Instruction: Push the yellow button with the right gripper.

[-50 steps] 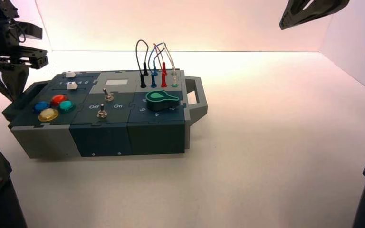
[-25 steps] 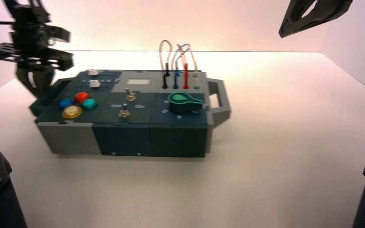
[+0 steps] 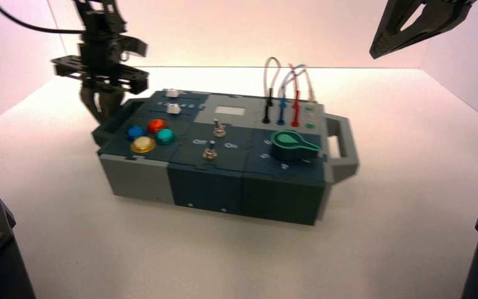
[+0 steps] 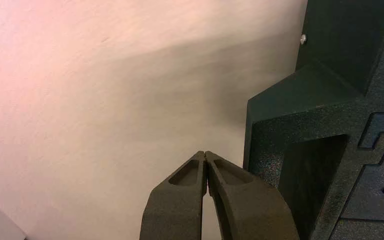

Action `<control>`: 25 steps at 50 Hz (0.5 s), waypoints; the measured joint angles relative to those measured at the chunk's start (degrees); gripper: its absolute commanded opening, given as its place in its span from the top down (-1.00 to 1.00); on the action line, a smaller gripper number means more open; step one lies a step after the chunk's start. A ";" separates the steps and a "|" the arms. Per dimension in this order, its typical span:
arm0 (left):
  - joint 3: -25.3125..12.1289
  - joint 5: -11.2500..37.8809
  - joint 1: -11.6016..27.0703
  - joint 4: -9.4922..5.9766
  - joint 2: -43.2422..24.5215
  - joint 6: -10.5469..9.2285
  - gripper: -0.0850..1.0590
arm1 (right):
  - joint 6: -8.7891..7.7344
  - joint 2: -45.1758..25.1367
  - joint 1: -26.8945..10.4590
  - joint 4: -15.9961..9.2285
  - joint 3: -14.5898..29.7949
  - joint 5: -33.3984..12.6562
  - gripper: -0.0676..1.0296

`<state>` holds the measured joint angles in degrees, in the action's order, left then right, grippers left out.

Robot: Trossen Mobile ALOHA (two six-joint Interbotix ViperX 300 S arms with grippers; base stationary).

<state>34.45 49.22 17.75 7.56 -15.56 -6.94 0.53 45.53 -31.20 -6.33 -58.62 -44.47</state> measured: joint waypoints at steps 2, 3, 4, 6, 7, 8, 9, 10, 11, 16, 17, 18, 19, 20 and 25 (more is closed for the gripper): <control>-0.35 0.26 0.79 -0.44 -0.09 -0.09 0.90 | 0.00 0.44 0.00 -0.09 -0.09 -0.26 0.92; -0.53 0.35 1.23 -0.62 -0.18 -0.18 0.90 | 0.00 0.62 0.00 -0.09 0.00 -0.35 0.92; -0.70 0.44 1.58 -0.79 -0.18 -0.18 0.90 | 0.00 0.97 0.00 -0.09 -0.09 -0.53 0.92; -1.05 0.70 2.55 -1.23 -0.26 -0.18 0.91 | 0.00 1.14 -0.09 -0.18 -0.09 -0.62 0.92; -1.14 0.79 2.90 -1.49 -0.26 -0.18 0.90 | 0.00 1.41 0.00 -0.18 0.00 -0.79 0.92; -1.32 0.88 3.25 -1.67 -0.26 -0.18 0.90 | 0.00 1.67 0.00 -0.26 0.00 -1.05 0.92; -1.41 0.97 3.69 -1.93 -0.26 -0.18 0.90 | 0.00 1.76 0.00 -0.26 0.00 -1.23 0.92; -1.49 1.14 4.13 -2.20 -0.35 -0.18 0.90 | -0.09 1.85 -0.09 -0.26 0.00 -1.41 0.92; -1.58 1.32 4.48 -2.37 -0.35 -0.18 0.90 | 0.00 1.85 -0.09 -0.44 0.00 -1.67 0.92; -2.02 1.93 6.68 -3.25 -0.35 -0.18 0.90 | 0.00 2.11 0.00 -0.70 0.00 -2.46 0.92; -2.11 1.85 7.21 -3.52 -0.35 -0.18 0.90 | 0.00 2.29 0.00 -0.79 0.00 -2.64 0.92; -2.20 1.93 7.56 -3.60 -0.35 -0.09 0.90 | 0.00 2.37 -0.09 -0.88 0.00 -2.72 0.92; -2.20 1.93 7.73 -3.69 -0.35 -0.18 0.90 | 0.00 2.37 -0.09 -0.97 0.00 -2.81 0.92; -2.20 1.85 8.00 -3.78 -0.35 -0.18 0.90 | 0.00 2.37 -0.09 -0.97 0.00 -2.90 0.92; -2.55 2.02 9.23 -4.04 -0.88 -0.18 0.90 | 0.00 2.90 -0.09 -1.67 0.00 -3.60 0.92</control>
<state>31.90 51.24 26.98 3.52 -16.44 -7.12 0.53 48.43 -31.29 -8.00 -58.62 -48.08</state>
